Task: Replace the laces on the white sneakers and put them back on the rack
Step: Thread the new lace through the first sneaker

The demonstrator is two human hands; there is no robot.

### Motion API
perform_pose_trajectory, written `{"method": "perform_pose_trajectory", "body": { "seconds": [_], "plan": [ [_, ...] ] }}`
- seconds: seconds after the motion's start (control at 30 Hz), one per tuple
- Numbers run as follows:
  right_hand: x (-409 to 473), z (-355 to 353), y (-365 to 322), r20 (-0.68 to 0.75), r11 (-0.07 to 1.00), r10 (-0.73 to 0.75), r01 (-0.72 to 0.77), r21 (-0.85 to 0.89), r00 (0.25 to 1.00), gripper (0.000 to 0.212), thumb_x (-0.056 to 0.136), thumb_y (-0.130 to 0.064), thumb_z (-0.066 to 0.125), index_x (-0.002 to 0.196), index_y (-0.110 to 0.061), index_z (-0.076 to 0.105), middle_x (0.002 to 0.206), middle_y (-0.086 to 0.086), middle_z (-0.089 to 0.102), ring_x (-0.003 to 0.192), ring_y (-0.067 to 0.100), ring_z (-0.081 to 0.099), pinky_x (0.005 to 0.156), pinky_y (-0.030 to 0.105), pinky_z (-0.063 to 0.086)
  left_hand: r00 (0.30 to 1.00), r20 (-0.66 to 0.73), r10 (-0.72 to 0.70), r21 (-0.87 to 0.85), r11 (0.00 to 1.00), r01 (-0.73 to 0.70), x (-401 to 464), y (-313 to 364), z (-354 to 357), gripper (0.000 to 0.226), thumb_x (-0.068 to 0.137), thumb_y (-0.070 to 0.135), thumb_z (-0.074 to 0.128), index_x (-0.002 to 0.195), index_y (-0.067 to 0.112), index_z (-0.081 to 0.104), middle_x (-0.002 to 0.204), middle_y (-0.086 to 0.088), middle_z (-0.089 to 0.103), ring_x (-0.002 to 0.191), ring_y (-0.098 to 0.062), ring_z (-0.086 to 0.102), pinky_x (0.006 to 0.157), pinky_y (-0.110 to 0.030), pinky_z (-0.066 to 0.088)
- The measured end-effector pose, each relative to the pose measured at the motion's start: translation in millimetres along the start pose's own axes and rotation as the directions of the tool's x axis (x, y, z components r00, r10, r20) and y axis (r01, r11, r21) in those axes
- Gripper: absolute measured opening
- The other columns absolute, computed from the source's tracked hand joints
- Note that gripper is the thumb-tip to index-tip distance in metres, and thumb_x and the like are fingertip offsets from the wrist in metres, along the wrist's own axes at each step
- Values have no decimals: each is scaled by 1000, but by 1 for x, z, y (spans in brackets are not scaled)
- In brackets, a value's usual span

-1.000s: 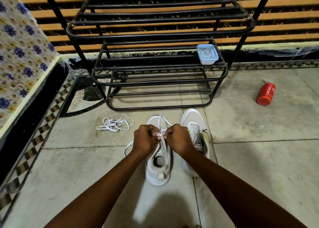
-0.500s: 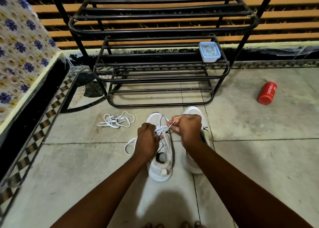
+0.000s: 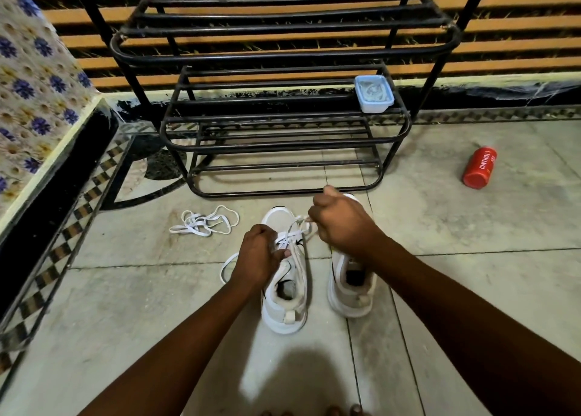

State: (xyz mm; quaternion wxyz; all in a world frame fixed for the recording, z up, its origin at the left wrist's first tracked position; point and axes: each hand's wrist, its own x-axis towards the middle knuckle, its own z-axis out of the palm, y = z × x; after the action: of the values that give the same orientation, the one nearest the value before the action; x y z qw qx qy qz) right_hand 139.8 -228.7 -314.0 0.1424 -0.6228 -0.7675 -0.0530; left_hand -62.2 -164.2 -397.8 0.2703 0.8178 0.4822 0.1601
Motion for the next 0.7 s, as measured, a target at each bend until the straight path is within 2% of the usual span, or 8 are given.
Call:
{"method": "perform_pose_trajectory", "body": {
  "seconds": [0.1, 0.17, 0.23, 0.3, 0.4, 0.47, 0.6, 0.7],
  "plan": [
    [-1, -2, -14, -345, 841, 430, -232, 488, 834, 14, 89, -8, 71, 76, -13, 72, 72, -3, 61, 80, 15, 51, 66, 29, 38, 1000, 7, -15, -11, 1000, 15, 1, -2, 1, 35, 78, 26, 88, 96, 2, 70, 111, -8, 61, 100, -28, 59, 79, -26, 37],
    [1, -2, -27, -72, 301, 741, -234, 924, 667, 21, 95, -9, 67, 75, -8, 72, 67, 4, 62, 67, 10, 57, 62, 21, 43, 1000, 14, -6, -10, 1000, 6, 2, -3, 1, 34, 78, 25, 88, 93, 1, 68, 109, -7, 60, 96, -27, 58, 77, -26, 37],
    [-1, -2, -32, 237, -166, 695, -170, 971, 679, 31, 101, -8, 58, 71, -1, 64, 65, 14, 53, 57, 17, 56, 57, 25, 47, 1000, 22, 22, 2, 1000, -22, 2, -4, 1, 31, 79, 22, 86, 92, 0, 68, 110, -9, 59, 98, -28, 57, 76, -24, 34],
    [-9, 1, -28, 273, -66, 587, -291, 955, 763, 31, 104, -8, 53, 73, -6, 58, 67, 7, 51, 51, 16, 51, 53, 27, 43, 999, 26, 42, 4, 999, -42, 2, -5, 1, 32, 80, 21, 86, 97, 0, 68, 114, -10, 59, 102, -27, 56, 78, -23, 32],
    [-22, 14, -20, 136, 596, 409, -377, 709, 902, 24, 98, -6, 57, 77, -17, 55, 78, -5, 50, 62, 13, 52, 60, 26, 38, 998, 28, 62, -9, 998, -61, 3, -7, 1, 35, 79, 24, 87, 99, 2, 69, 114, -9, 60, 103, -28, 57, 81, -25, 36],
    [-28, 20, -16, 168, 881, 246, -292, 372, 955, 11, 90, -6, 58, 84, -16, 60, 86, 0, 53, 76, 24, 58, 67, 29, 37, 997, 21, 68, -27, 997, -68, 3, -7, 0, 37, 77, 26, 88, 101, 4, 70, 114, -8, 61, 102, -28, 58, 84, -28, 41],
    [-17, 16, -21, 369, 976, 161, -202, 75, 915, 20, 92, -26, 52, 83, -9, 59, 90, 16, 65, 89, 38, 61, 76, 36, 39, 997, 12, 79, -34, 996, -78, 2, -7, -1, 37, 77, 24, 88, 103, 5, 70, 115, -8, 61, 103, -28, 59, 85, -28, 42],
    [-5, 2, -25, 48, 903, 299, -298, 310, 953, 24, 89, -26, 52, 69, -17, 61, 73, -2, 54, 80, 26, 53, 81, 36, 41, 996, 8, 93, -15, 996, -93, 2, -6, -2, 35, 79, 20, 86, 106, 4, 70, 119, -8, 61, 107, -28, 59, 87, -27, 40]
  ]
}}
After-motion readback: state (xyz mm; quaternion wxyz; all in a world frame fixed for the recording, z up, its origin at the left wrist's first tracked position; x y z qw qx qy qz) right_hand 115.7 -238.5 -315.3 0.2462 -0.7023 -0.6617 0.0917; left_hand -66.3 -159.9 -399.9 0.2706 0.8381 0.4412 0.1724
